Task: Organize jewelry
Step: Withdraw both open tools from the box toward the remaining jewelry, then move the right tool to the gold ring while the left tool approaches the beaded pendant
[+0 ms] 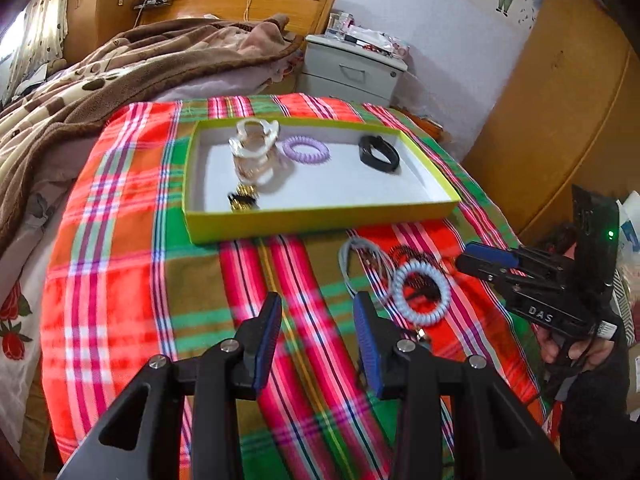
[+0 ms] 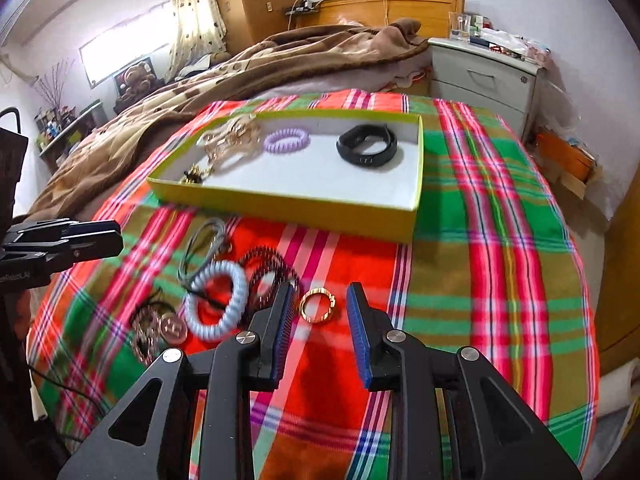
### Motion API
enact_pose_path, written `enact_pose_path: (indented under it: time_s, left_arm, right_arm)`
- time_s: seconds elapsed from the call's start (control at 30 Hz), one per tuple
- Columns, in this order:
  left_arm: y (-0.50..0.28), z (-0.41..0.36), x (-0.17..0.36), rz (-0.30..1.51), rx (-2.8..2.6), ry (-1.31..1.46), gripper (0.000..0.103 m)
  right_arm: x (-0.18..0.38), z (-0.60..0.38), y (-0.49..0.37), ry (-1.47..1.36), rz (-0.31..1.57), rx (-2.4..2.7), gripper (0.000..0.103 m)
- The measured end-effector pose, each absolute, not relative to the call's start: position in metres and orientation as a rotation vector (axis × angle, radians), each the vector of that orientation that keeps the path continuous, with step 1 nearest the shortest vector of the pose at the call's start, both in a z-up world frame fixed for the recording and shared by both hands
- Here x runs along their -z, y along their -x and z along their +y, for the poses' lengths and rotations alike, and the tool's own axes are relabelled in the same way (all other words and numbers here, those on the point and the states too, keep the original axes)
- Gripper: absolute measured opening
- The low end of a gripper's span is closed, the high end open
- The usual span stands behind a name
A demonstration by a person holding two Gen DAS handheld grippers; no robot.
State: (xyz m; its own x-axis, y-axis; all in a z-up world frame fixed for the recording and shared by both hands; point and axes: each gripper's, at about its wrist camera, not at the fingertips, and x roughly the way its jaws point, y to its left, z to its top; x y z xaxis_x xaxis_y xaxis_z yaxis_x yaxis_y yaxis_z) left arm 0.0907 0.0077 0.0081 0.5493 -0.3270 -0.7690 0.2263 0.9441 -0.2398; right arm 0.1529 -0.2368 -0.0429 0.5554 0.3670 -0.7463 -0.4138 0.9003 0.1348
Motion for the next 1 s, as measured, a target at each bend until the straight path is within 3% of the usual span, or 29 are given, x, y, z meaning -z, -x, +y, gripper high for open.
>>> enact_pose_path:
  time_s: [0.1, 0.7, 0.9, 1.0]
  left_arm:
    - [-0.085, 0.004, -0.002, 0.950, 0.340, 0.114, 0.039]
    - [-0.075, 0.006, 0.007, 0.979, 0.339, 0.123, 0.039]
    - [-0.072, 0.004, 0.008, 0.982, 0.338, 0.122, 0.039]
    - [-0.071, 0.005, 0.007, 0.984, 0.336, 0.121, 0.039]
  right_arm:
    - [0.049, -0.237, -0.153, 0.048, 0.883, -0.466, 0.041]
    - [0.055, -0.225, -0.158, 0.158, 0.901, -0.512, 0.041]
    - [0.054, -0.221, -0.153, 0.179, 0.892, -0.517, 0.033]
    - [0.052, -0.224, -0.153, 0.170, 0.886, -0.504, 0.023]
